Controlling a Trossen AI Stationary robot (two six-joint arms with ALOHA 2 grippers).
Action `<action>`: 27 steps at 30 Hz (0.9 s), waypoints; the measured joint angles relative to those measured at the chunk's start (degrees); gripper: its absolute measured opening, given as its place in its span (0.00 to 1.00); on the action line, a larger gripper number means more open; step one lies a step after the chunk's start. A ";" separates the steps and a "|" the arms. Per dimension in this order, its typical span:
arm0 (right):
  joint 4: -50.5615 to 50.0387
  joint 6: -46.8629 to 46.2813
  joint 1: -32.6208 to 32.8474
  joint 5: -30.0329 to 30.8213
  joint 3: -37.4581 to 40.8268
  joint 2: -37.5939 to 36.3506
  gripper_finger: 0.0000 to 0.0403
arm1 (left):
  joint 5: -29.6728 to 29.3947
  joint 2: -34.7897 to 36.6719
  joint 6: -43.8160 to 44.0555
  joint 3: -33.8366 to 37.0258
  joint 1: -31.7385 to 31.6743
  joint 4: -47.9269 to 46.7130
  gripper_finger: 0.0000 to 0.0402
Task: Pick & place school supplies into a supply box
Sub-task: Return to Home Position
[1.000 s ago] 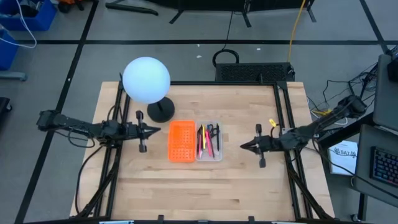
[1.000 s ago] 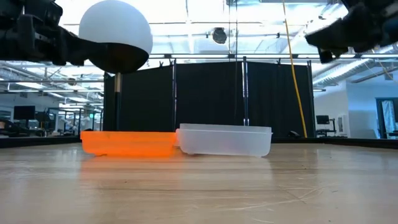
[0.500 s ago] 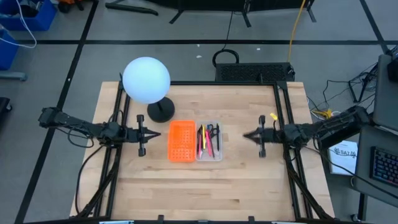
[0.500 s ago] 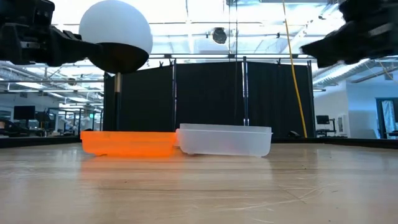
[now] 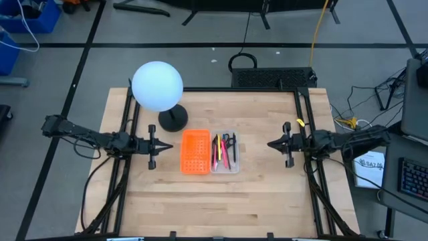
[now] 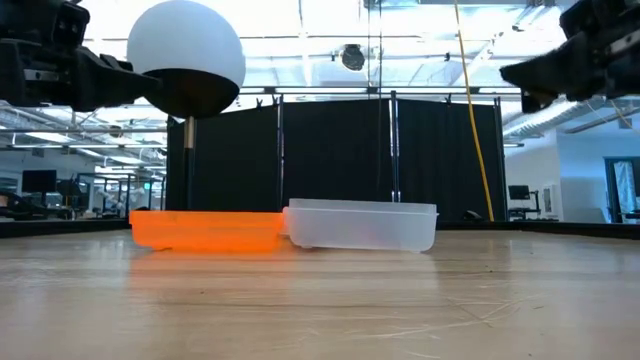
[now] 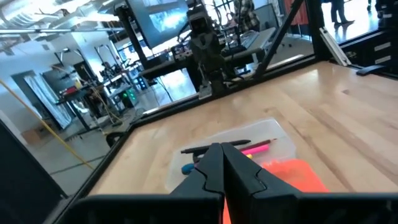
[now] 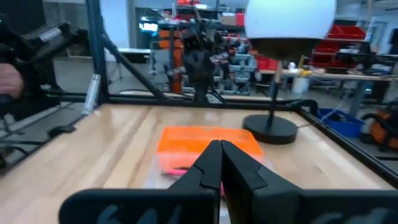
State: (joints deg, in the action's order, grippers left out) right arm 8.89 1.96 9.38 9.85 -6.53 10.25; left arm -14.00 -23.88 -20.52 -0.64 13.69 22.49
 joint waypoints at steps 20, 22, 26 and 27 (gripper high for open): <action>-0.55 -3.21 0.84 0.54 5.53 -6.83 0.00 | -2.62 0.02 6.51 0.00 0.00 -0.86 0.02; -0.53 -3.21 0.84 0.54 5.53 -6.83 0.00 | -2.60 0.02 7.20 0.00 0.00 -0.84 0.02; -0.53 -3.21 0.84 0.54 5.58 -6.83 0.00 | -2.58 0.02 7.56 0.00 0.00 -0.84 0.02; -0.53 -3.21 0.84 0.54 5.58 -6.83 0.00 | -2.58 0.02 7.57 0.00 0.00 -0.84 0.02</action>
